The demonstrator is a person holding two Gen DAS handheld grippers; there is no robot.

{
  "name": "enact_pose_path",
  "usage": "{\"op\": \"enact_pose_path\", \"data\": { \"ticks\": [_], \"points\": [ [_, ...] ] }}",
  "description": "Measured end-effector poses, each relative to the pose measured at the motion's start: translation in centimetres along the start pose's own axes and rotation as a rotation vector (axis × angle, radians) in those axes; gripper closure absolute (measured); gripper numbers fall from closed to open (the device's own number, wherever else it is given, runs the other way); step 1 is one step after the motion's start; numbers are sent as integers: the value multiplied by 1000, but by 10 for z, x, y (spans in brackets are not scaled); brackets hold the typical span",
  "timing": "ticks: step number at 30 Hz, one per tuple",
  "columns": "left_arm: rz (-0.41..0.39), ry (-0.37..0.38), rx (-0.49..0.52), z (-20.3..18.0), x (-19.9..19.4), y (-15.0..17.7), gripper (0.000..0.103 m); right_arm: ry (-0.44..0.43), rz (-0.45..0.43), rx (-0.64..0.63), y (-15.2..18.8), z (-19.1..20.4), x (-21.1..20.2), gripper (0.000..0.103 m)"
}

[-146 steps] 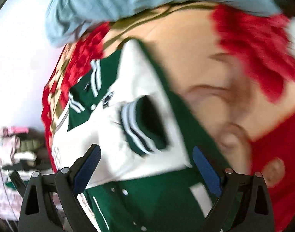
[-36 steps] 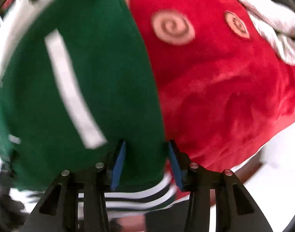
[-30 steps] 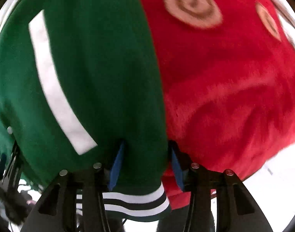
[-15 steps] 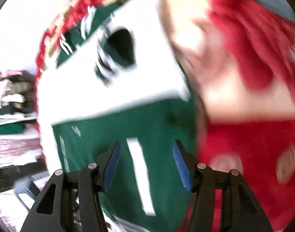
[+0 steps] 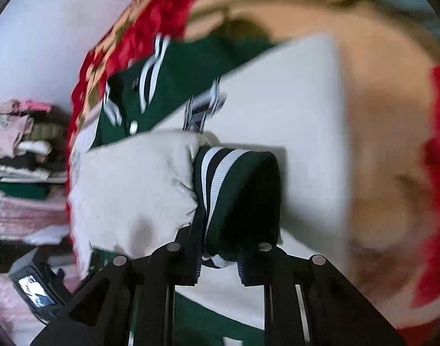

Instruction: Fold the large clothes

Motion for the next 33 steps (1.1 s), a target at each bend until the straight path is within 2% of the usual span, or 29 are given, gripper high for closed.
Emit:
{"op": "enact_pose_path", "data": {
  "ticks": [2, 3, 5, 8, 10, 13, 15, 17, 22, 27, 29, 33],
  "points": [
    [2, -12, -5, -2, 5, -7, 0, 38, -39, 20, -4, -14, -13, 84],
    [17, -6, -8, -4, 15, -11, 0, 63, -27, 10, -2, -18, -10, 84],
    [73, 15, 10, -14, 36, -14, 0, 121, 52, -35, 4, -22, 12, 83],
    [96, 2, 80, -31, 57, -9, 0, 109, 78, -51, 3, -25, 7, 74],
    [50, -13, 115, -35, 47, -9, 0, 103, 48, -61, 0, -25, -9, 51],
    [18, 31, 142, -39, 31, 5, 0, 141, -24, -113, 4, -32, -36, 23],
    [14, 39, 164, -42, 17, 21, 0, 162, -46, -153, 18, -39, -53, 23],
    [11, 45, 187, -45, -2, 37, 0, 163, -28, -174, 34, -44, -59, 23],
    [6, 59, 263, -60, -76, 82, 0, 196, 22, -159, 80, -88, -73, 23],
    [37, 152, 364, -88, -148, 132, 0, 222, 90, -77, 126, -142, -100, 23],
    [72, 219, 411, -106, -176, 158, 0, 229, 124, -30, 144, -163, -112, 23],
    [131, 305, 486, -133, -206, 205, 0, 239, 166, 22, 173, -194, -134, 23]
  ]
}}
Point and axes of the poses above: each gripper's, at about its wrist camera, not at the fingertips, and x roughly the way its jaws point, z to its left, y to its underside, the point moved 6 cm from there along x, roughly the way its jaws point, and after that the axes turned 10 degrees about y, right-handed, at the moved point
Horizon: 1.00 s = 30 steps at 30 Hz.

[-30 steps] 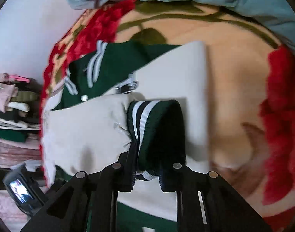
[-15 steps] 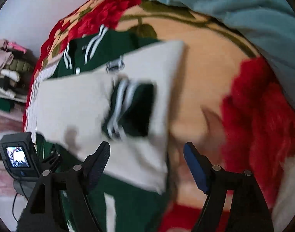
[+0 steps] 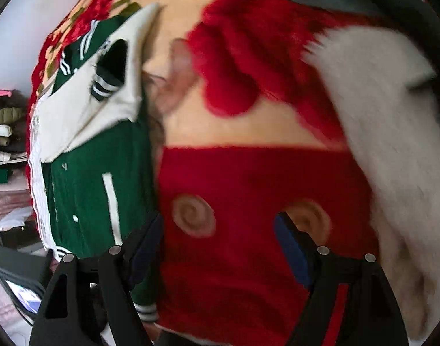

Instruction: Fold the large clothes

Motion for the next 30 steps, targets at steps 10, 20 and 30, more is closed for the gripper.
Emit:
{"op": "enact_pose_path", "data": {
  "ticks": [10, 20, 30],
  "points": [
    [118, -10, 107, -58, 43, 33, 0, 9, 34, 84, 20, -50, -1, 23],
    [123, -6, -5, -23, 75, 14, 0, -140, 42, 16, -28, -1, 32, 23],
    [-6, 99, -168, 23, 28, 8, 94, -686, 44, 37, -141, 102, 78, 12]
  ]
}}
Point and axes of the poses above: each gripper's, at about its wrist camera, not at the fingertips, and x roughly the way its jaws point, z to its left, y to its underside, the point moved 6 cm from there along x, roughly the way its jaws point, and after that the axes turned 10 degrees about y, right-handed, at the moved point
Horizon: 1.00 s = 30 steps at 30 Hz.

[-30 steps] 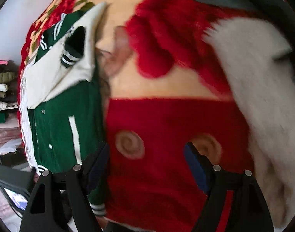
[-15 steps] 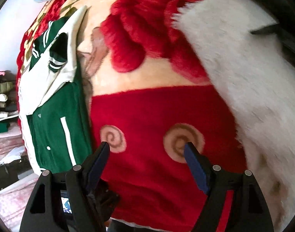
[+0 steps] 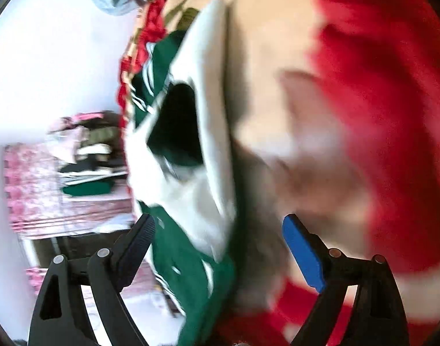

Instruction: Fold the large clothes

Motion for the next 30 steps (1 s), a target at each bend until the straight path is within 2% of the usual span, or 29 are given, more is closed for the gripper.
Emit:
{"op": "enact_pose_path", "data": {
  "ticks": [5, 8, 9, 10, 13, 19, 25, 30],
  "points": [
    [-3, -5, -7, 6, 1, -5, 95, -119, 44, 47, -36, 22, 39, 12],
    [-2, 3, -15, 11, 0, -5, 95, -73, 58, 45, -45, 32, 64, 17],
    [-4, 6, -25, 14, -1, -5, 96, -44, 62, 36, -47, 35, 70, 34],
    [-5, 9, -36, 14, -4, -6, 96, -10, 65, 34, -47, 37, 75, 57],
    [-9, 35, -71, 23, -9, -7, 96, -9, 53, 82, -47, 40, 78, 74],
    [-22, 146, -156, 62, -24, -14, 96, 48, -2, 85, -44, 93, 62, 81],
    [-51, 255, -191, 127, -42, -20, 96, 138, -62, -1, -36, 200, 49, 82],
    [-36, 330, -271, 189, -36, -20, 96, 207, -97, -38, -25, 282, 70, 82]
  ]
}}
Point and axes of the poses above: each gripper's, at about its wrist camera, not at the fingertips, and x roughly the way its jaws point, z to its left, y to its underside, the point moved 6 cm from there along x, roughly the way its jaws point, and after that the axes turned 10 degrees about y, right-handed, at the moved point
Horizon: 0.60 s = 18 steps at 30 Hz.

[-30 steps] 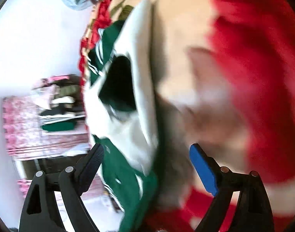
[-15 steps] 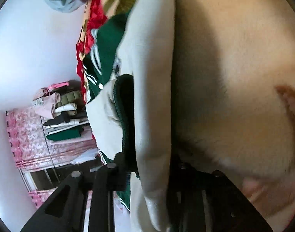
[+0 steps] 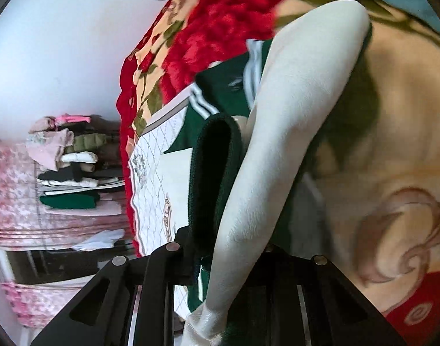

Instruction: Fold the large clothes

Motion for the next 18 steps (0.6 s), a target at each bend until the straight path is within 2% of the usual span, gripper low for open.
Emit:
{"op": "enact_pose_path", "data": {
  "ticks": [6, 9, 14, 17, 18],
  "points": [
    [24, 61, -115, 90, 8, -18, 96, 126, 7, -78, 11, 101, 50, 82],
    [47, 83, -180, 134, 25, -21, 95, 205, 31, -131, 19, 146, 100, 82],
    [114, 135, -304, 199, 74, -18, 89, 335, 105, -197, 35, 190, 198, 82],
    [165, 252, -440, 234, 102, -5, 85, 408, 173, -227, 44, 203, 250, 77],
    [168, 307, -507, 248, 105, 1, 82, 414, 185, -230, 49, 203, 256, 65]
  ]
}}
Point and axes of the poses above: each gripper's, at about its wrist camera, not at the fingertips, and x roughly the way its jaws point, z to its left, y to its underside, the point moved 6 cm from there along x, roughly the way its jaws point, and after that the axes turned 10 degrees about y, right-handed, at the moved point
